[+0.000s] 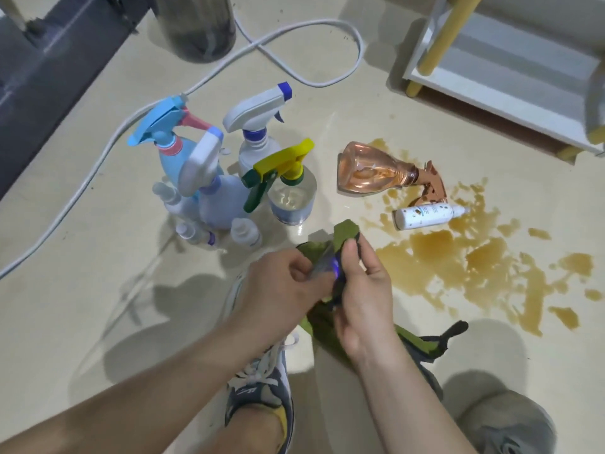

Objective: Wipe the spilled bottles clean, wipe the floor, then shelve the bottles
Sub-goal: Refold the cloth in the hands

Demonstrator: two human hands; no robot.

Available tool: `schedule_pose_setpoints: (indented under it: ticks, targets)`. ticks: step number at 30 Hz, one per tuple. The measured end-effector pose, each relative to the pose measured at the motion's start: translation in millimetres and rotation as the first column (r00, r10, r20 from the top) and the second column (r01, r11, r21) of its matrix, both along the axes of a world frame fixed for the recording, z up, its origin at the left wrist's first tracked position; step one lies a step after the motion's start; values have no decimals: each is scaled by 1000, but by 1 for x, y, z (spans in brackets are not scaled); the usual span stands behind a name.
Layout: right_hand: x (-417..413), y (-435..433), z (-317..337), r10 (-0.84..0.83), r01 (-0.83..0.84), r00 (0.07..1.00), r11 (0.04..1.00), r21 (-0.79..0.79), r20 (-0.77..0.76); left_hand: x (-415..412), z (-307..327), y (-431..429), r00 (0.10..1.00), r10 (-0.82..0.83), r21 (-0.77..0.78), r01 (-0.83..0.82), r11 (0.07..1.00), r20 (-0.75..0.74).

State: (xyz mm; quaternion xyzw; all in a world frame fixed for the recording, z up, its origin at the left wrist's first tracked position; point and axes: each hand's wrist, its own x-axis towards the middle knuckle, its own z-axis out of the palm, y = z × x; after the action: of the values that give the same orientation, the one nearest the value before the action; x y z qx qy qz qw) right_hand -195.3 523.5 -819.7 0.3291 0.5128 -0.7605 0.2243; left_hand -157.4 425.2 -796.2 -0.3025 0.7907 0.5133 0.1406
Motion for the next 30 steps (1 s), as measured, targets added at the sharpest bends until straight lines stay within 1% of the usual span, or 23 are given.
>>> schedule_pose_setpoints:
  ticks: [1, 2, 3, 4, 5, 6, 7, 9, 11, 12, 13, 14, 15, 16, 18, 20, 22, 23, 26, 27, 28, 29, 30]
  targets:
    - [10, 0, 3, 65, -65, 998, 998, -4, -25, -3, -2, -1, 990, 136, 133, -141, 981, 43]
    - [17, 0, 6, 138, -137, 988, 990, 20, -62, -5, -3, -2, 964, 247, 243, -264, 934, 99]
    - [22, 3, 6, 230, -218, 966, 970, 108, -119, -7, -4, -2, 939, 314, 313, -344, 885, 143]
    - [23, 8, 5, 353, -300, 918, 917, 263, -181, -6, -4, -2, 925, 343, 342, -379, 860, 162]
    - [19, 13, 3, 488, -351, 843, 819, 454, -227, -4, -3, -1, 928, 341, 339, -373, 864, 154]
    - [13, 17, 2, 601, -353, 762, 699, 622, -243, -1, -5, -2, 940, 319, 309, -342, 888, 122]
    - [3, 21, 2, 662, -306, 709, 598, 741, -242, 3, -7, -2, 956, 283, 261, -295, 919, 81]
    - [-17, 22, -3, 708, -251, 680, 473, 845, -193, 9, -8, -2, 980, 199, 165, -198, 966, 15]
    - [-34, 19, -8, 758, -312, 646, 372, 874, -92, 11, -6, -4, 987, 149, 92, -144, 985, -53]
    - [-39, 21, -9, 812, -385, 582, 323, 864, -44, 10, -4, -7, 988, 122, 42, -119, 992, -91]
    - [-40, 26, -7, 878, -468, 479, 272, 841, -17, 8, 0, -12, 988, 90, -13, -92, 996, -126]
    - [-39, 30, -1, 942, -535, 334, 203, 820, -16, 6, 2, -18, 986, 57, -64, -68, 996, -158]
    - [-35, 34, 7, 984, -549, 174, 117, 828, -24, 5, 5, -24, 983, 17, -113, -38, 993, -182]
    - [-31, 36, 14, 999, -500, 44, 43, 865, -24, 4, 6, -28, 980, -34, -164, 1, 987, -198]
    - [-22, 33, 18, 992, -233, -127, -37, 972, 7, 5, 8, -30, 958, -165, -273, 99, 957, -232]
    - [-20, 29, 13, 985, -150, -171, -62, 987, 36, 8, 9, -29, 926, -275, -368, 168, 914, -259]
    - [-31, 32, 7, 976, -205, -218, -63, 977, 17, 10, 7, -32, 886, -368, -442, 219, 870, -284]
    - [-39, 35, 7, 968, -218, -248, -92, 972, 36, 10, 6, -33, 864, -412, -467, 249, 848, -288]
    - [-60, 46, 5, 919, -163, -320, -295, 942, 232, 12, 5, -36, 799, -481, -468, 290, 834, -361]
    - [-61, 45, 7, 907, -165, -355, -301, 939, 228, 10, 9, -36, 801, -462, -409, 302, 861, -381]
    - [-61, 42, 8, 917, -228, -369, -248, 942, 152, 8, 13, -38, 818, -420, -325, 305, 895, -392]
    - [-60, 37, 12, 942, -368, -333, -165, 915, 36, 5, 17, -41, 839, -381, -245, 304, 921, -389]
    - [-58, 32, 19, 967, -545, -251, -94, 833, -55, 1, 18, -45, 854, -355, -191, 303, 934, -380]
